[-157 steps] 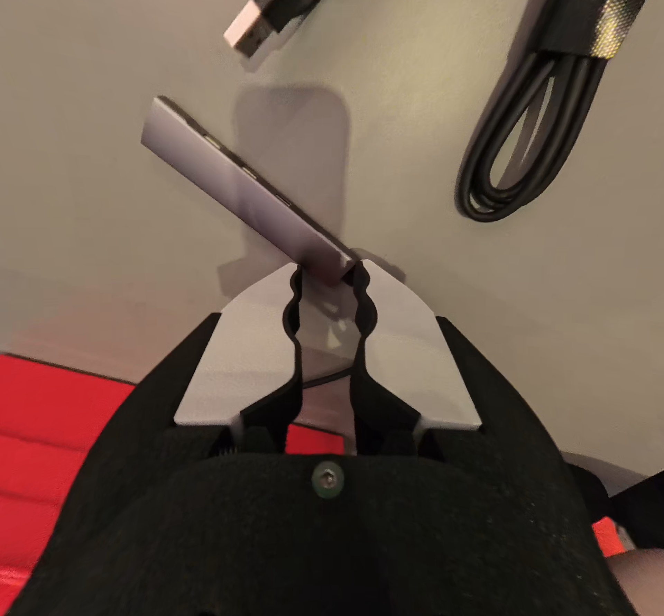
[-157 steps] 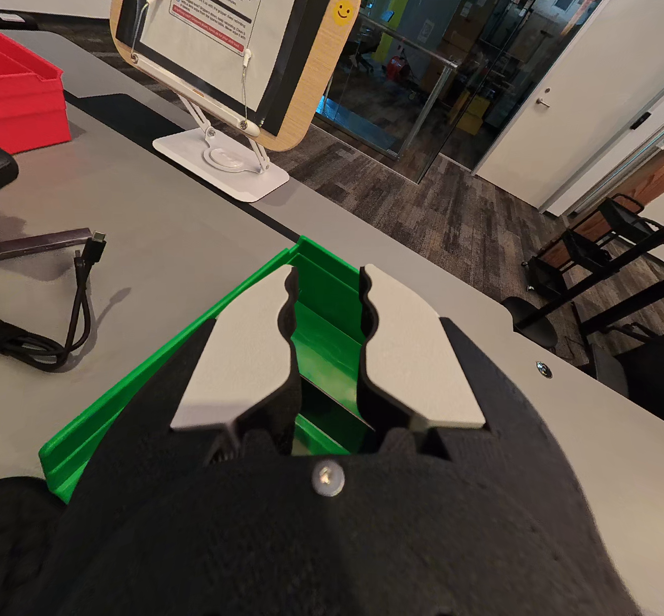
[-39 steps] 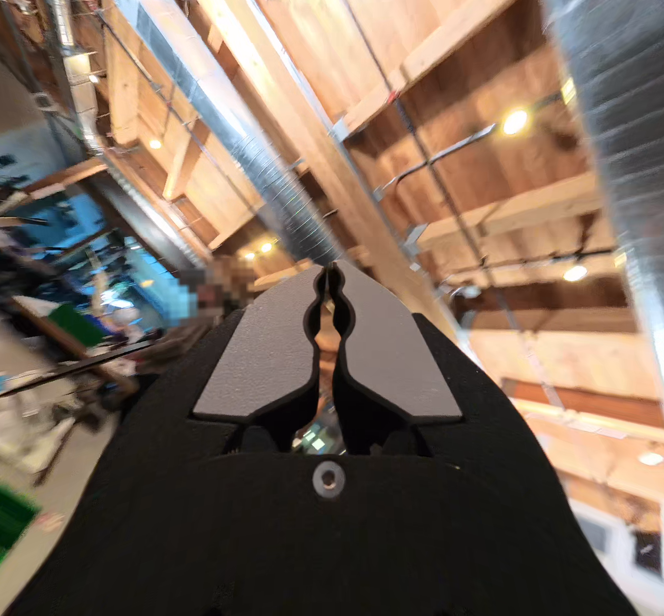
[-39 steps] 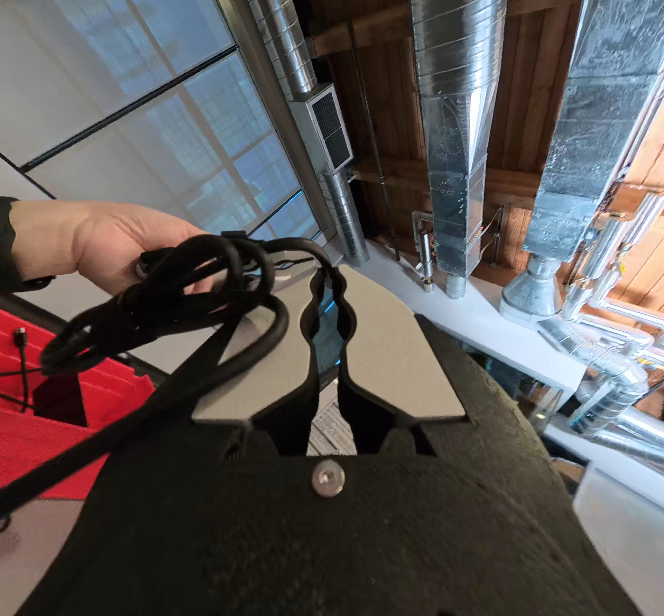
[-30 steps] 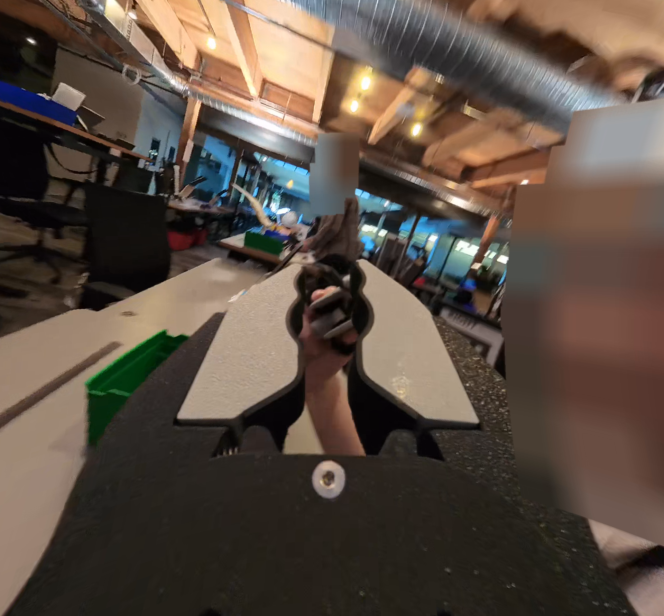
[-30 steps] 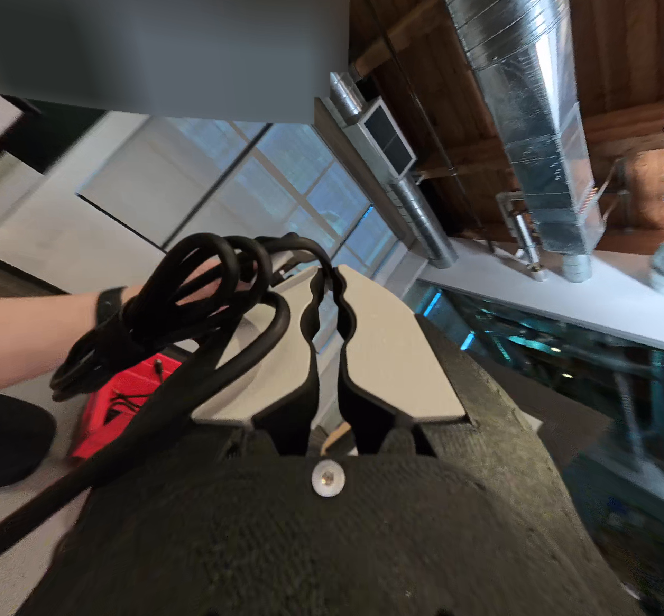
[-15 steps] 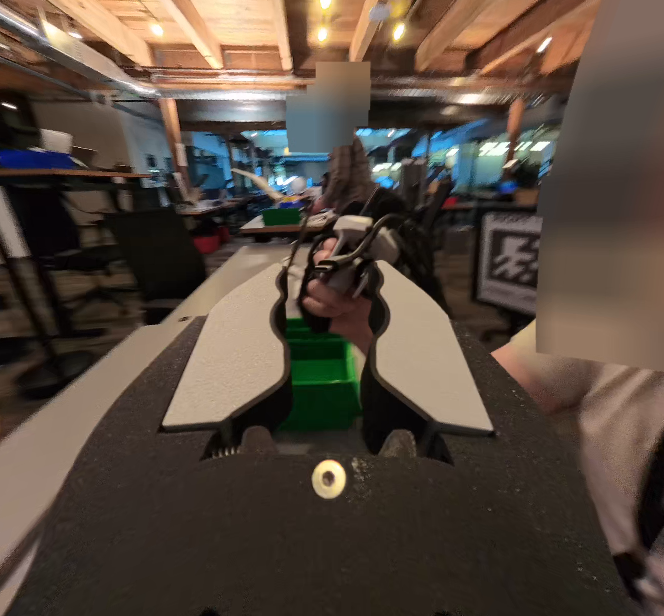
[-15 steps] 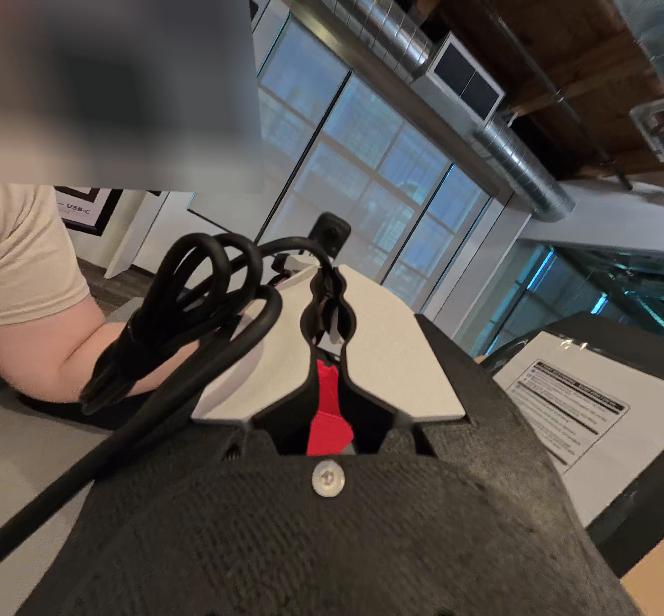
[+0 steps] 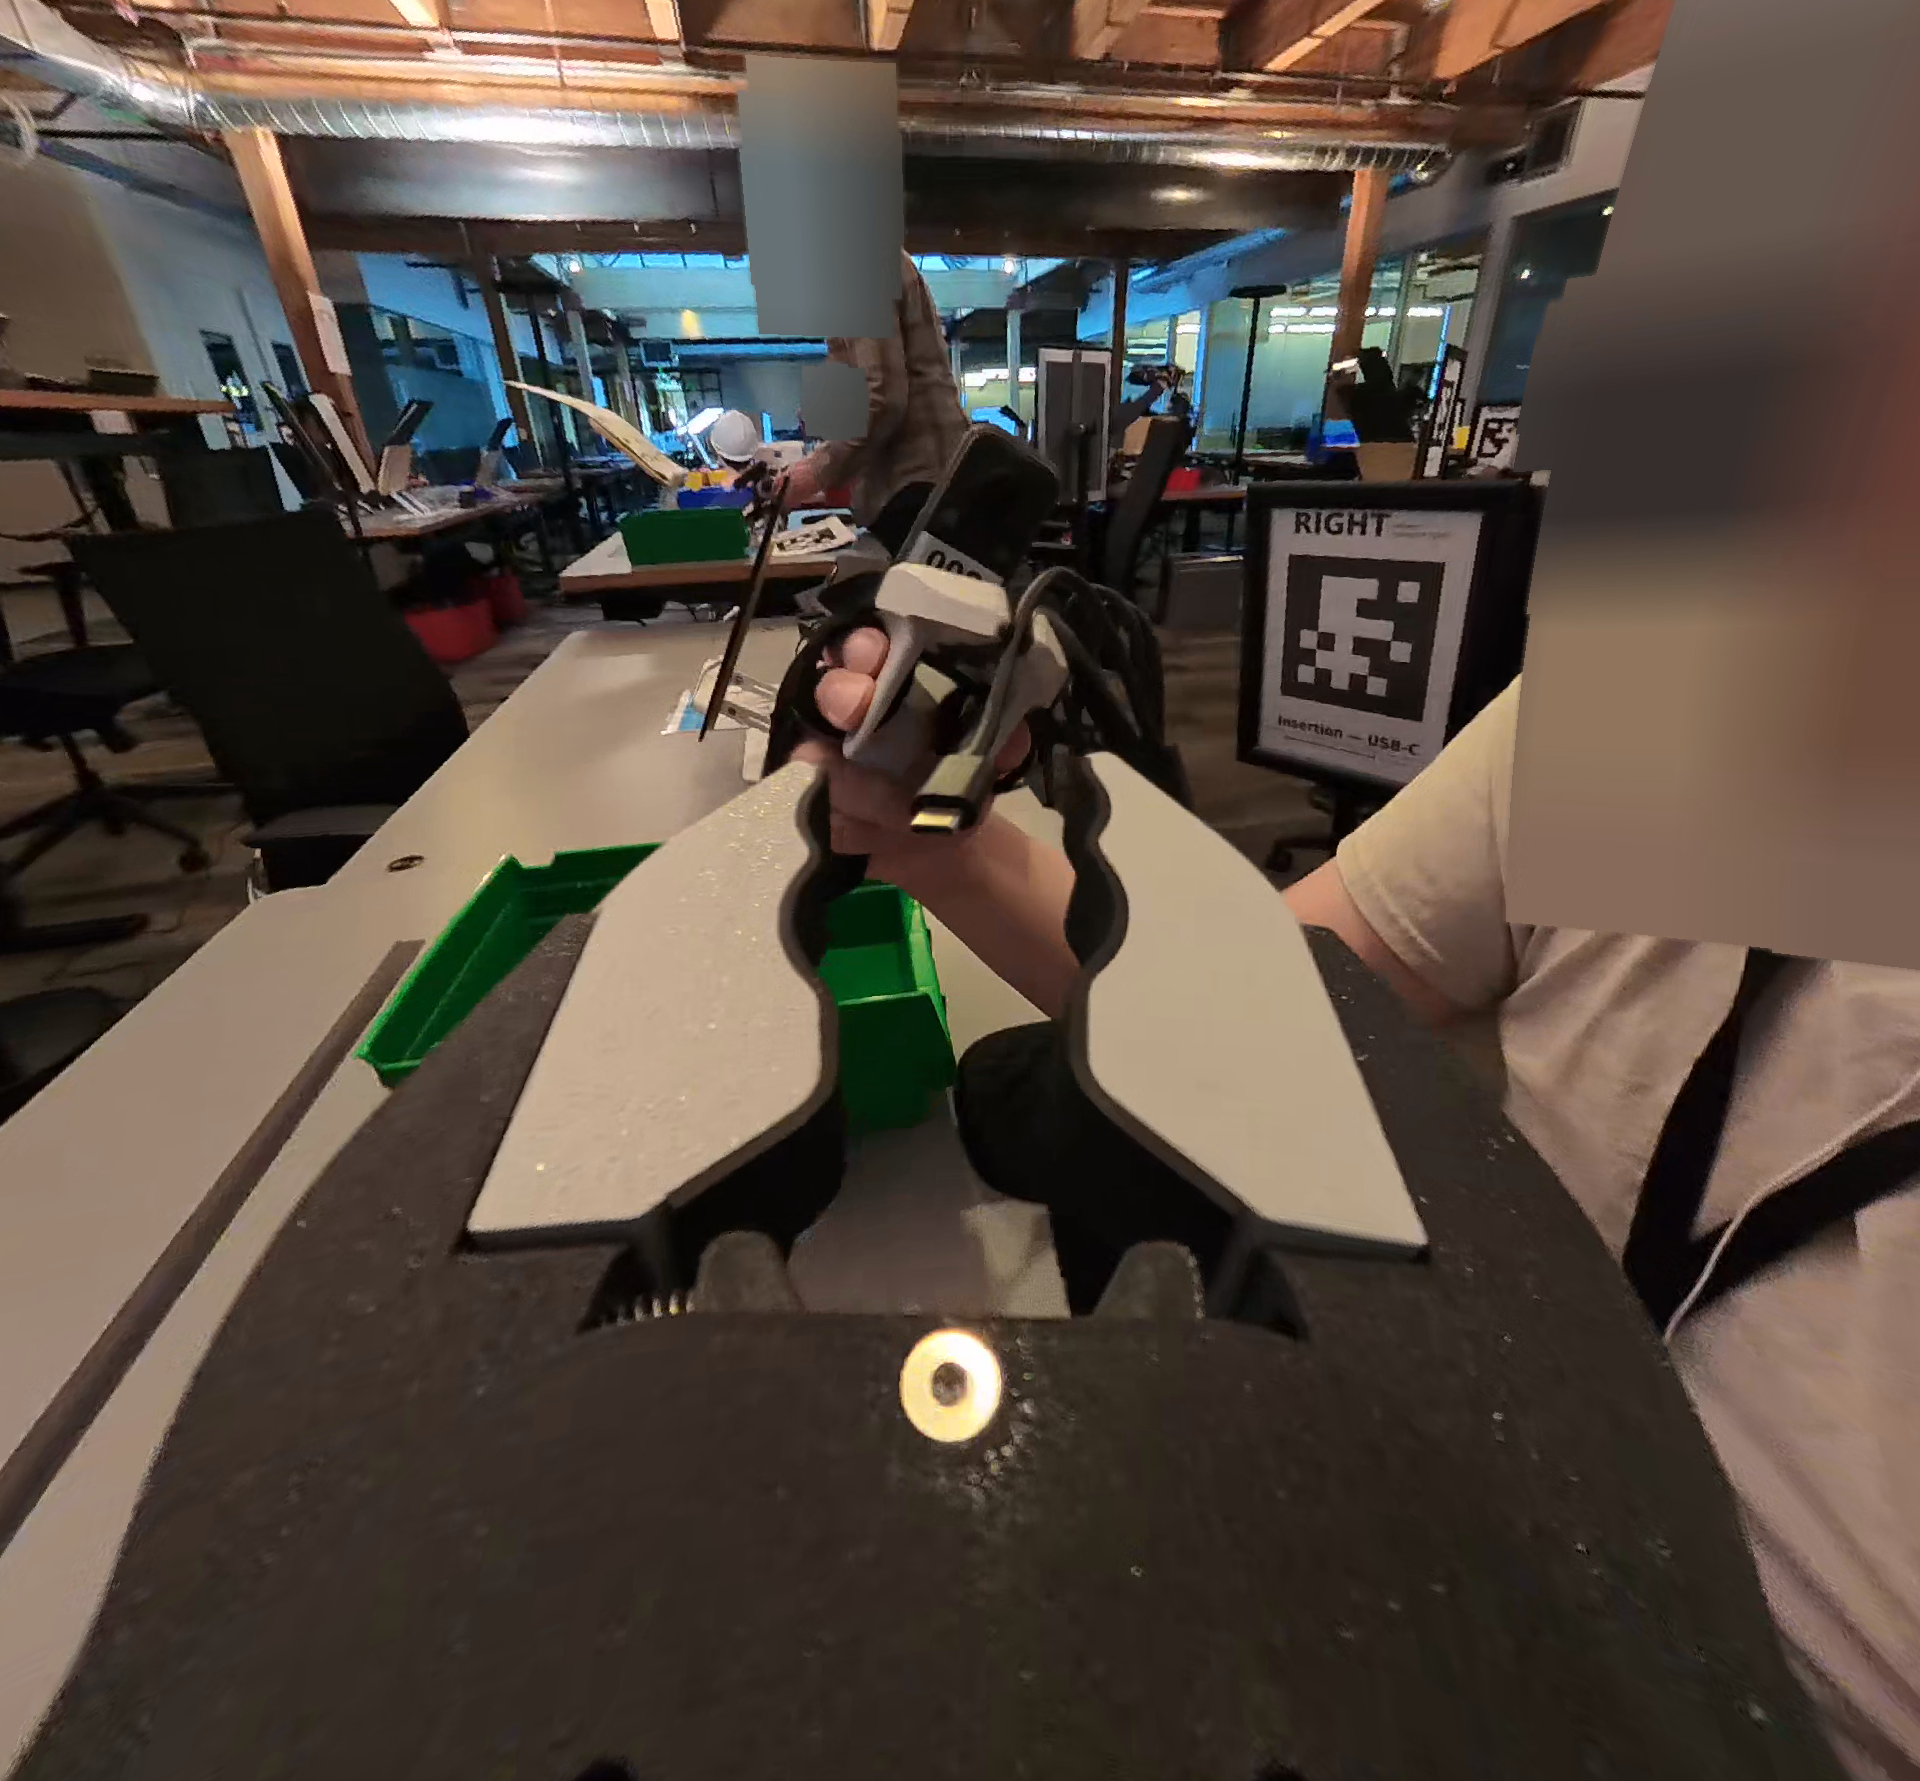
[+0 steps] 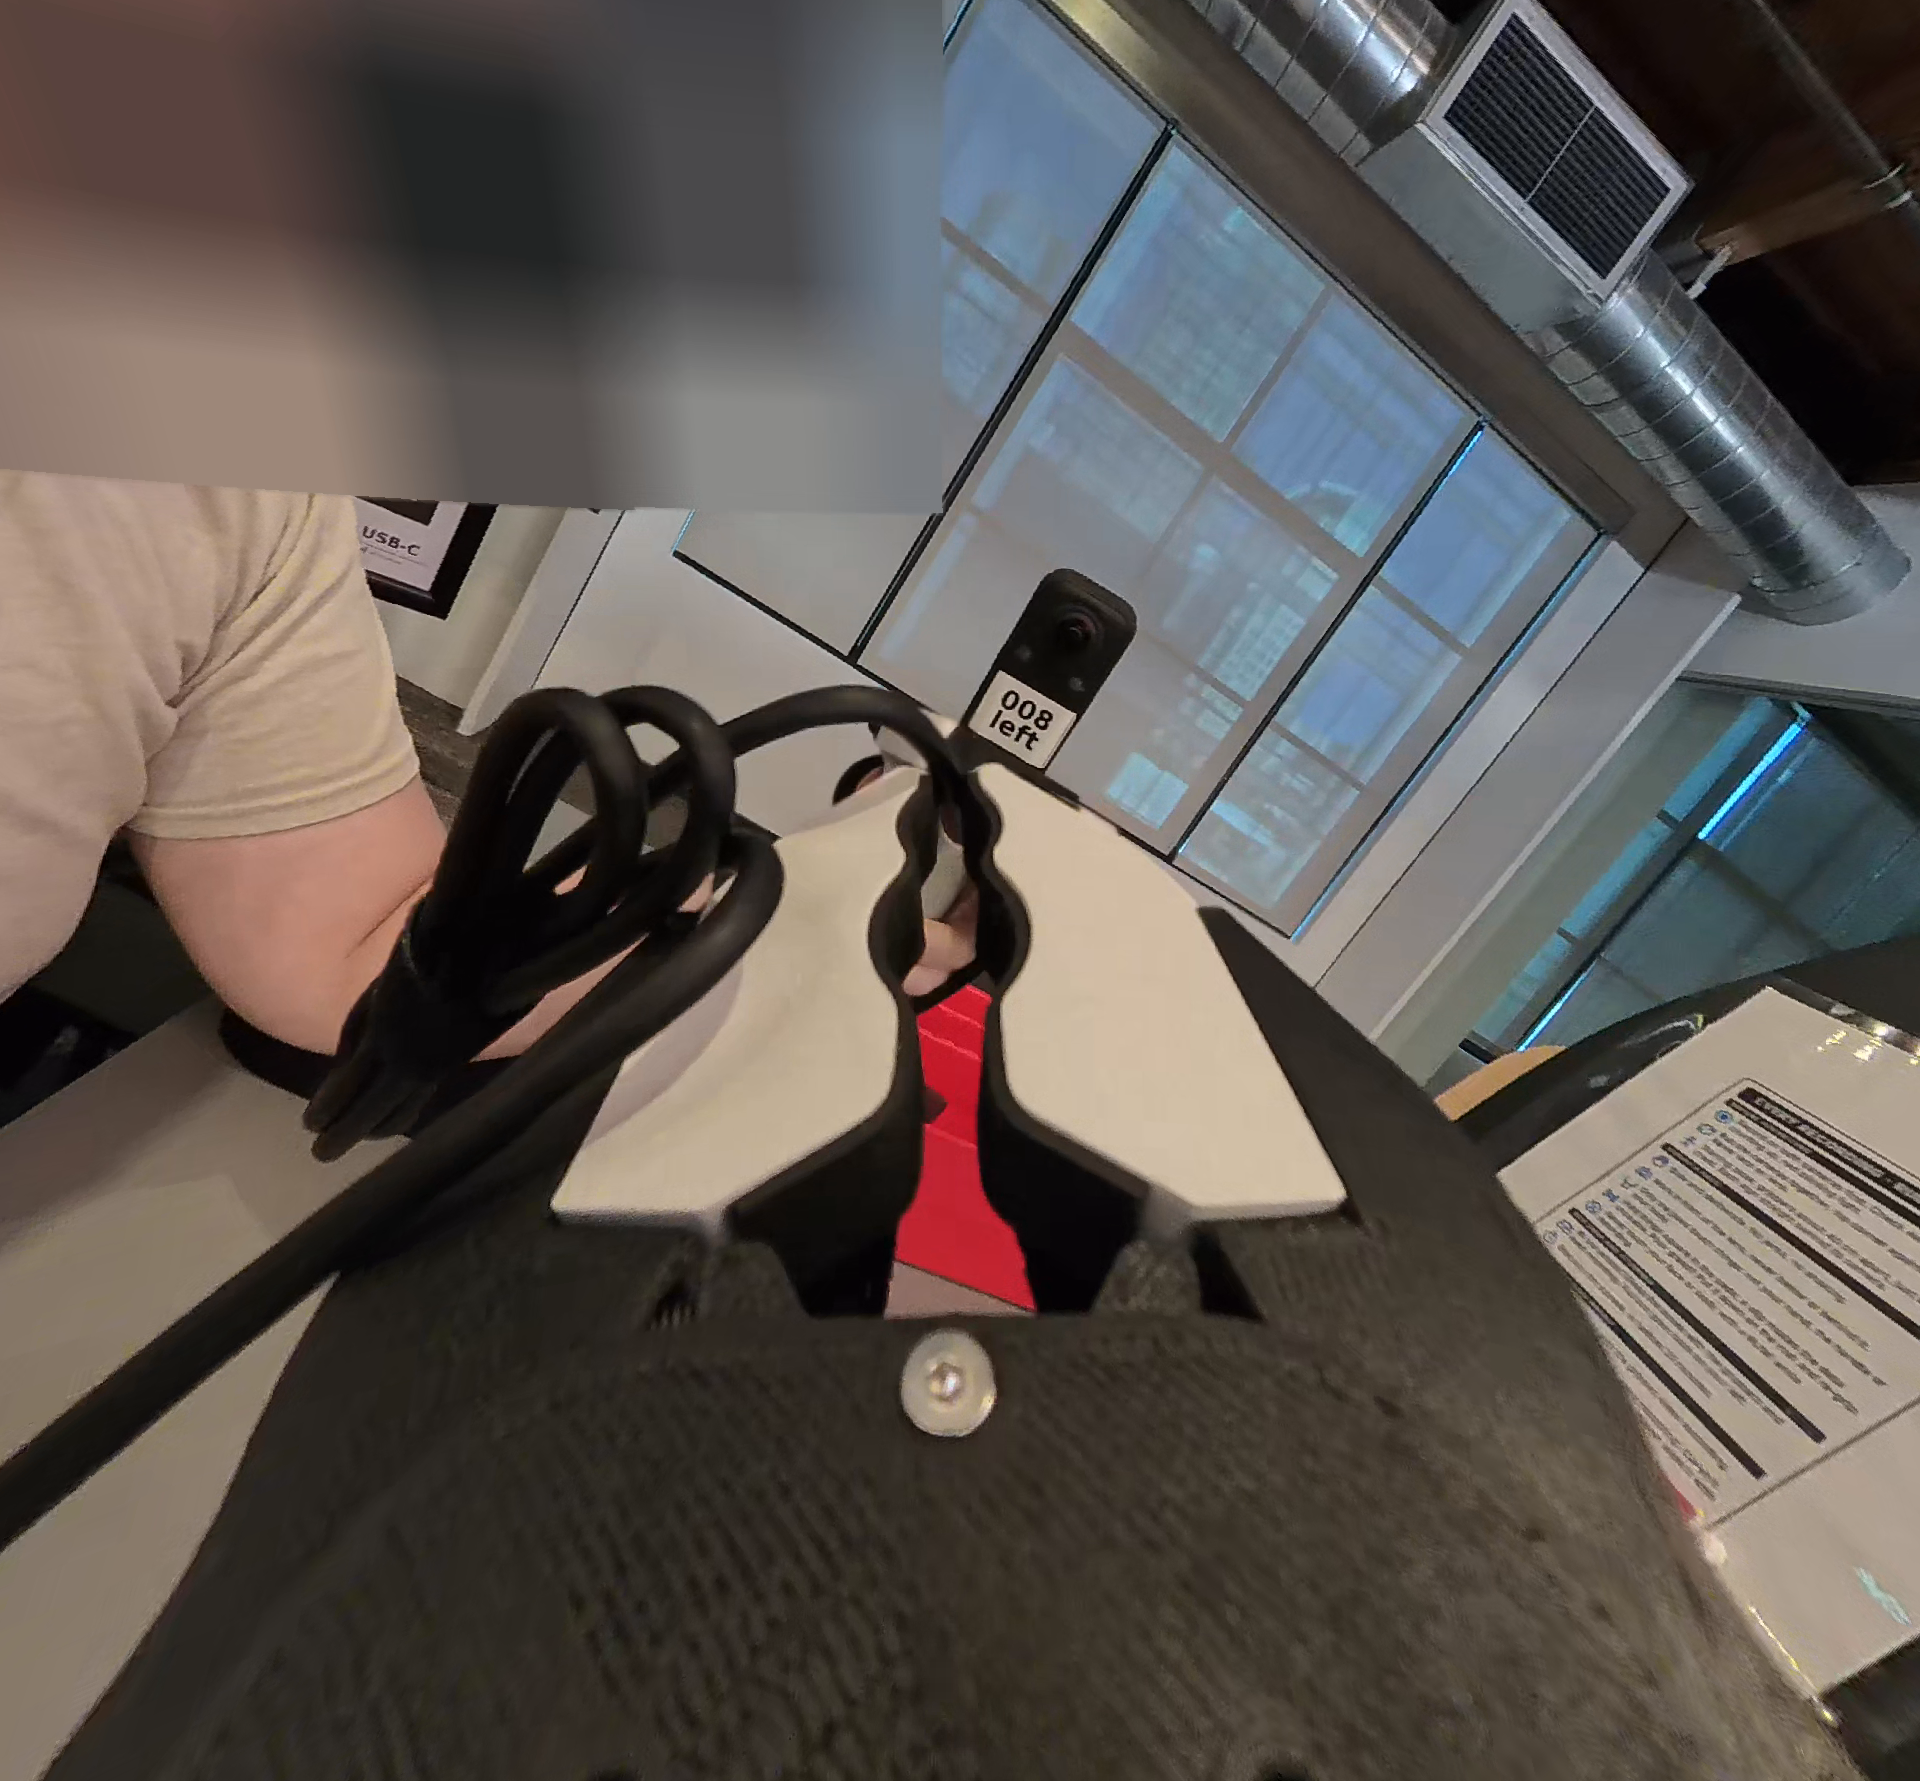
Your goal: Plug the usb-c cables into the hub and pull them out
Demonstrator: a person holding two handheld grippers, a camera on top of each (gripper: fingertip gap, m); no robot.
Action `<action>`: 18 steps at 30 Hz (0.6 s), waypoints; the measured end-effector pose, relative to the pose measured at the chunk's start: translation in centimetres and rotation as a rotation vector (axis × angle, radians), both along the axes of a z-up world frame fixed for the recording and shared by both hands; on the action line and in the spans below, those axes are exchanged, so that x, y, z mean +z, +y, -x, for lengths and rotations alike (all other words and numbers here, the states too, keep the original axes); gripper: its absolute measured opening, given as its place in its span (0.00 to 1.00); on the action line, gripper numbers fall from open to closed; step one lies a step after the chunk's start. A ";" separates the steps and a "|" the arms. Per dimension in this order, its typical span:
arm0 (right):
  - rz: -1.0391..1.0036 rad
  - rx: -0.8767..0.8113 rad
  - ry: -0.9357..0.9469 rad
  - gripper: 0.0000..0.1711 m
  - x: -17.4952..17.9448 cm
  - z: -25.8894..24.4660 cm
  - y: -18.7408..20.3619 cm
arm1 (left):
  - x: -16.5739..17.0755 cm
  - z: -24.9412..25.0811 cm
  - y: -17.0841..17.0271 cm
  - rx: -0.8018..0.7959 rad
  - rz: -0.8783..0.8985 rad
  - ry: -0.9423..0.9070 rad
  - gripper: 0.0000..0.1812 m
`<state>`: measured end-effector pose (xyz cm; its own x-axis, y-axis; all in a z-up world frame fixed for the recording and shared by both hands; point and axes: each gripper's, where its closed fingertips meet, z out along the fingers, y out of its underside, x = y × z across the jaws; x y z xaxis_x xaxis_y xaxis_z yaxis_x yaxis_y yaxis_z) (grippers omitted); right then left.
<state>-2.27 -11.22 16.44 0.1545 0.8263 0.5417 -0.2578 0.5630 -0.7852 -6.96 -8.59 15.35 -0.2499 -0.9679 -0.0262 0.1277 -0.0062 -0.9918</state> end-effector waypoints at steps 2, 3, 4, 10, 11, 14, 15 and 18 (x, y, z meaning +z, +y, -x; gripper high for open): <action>-0.006 0.011 -0.009 0.03 -0.1 0.1 -0.2 | -0.4 -0.2 0.1 0.011 -0.003 0.021 0.27; -0.010 0.017 -0.018 0.03 -0.2 0.2 -0.3 | -0.5 -0.3 -0.1 -0.003 0.001 0.030 0.26; -0.013 0.018 -0.026 0.03 -0.3 0.3 -0.4 | -0.7 -0.4 -0.3 -0.019 0.006 0.043 0.26; -0.023 0.029 -0.034 0.03 -0.4 0.4 -0.7 | -1.6 -0.9 -1.2 -0.071 -0.026 0.090 0.08; -0.022 0.027 -0.034 0.03 -0.4 0.4 -0.6 | -1.6 -0.9 -1.2 -0.073 -0.032 0.090 0.08; -0.015 0.001 -0.013 0.03 -0.3 0.3 -0.1 | -1.1 -0.8 -1.0 -0.040 -0.054 0.070 0.07; 0.003 -0.001 0.005 0.03 -0.1 0.2 0.1 | -0.9 -0.9 -0.9 -0.021 -0.059 0.061 0.07; 0.123 0.012 0.028 0.10 0.3 0.5 1.1 | -0.5 -0.8 -0.7 0.021 -0.088 0.041 0.07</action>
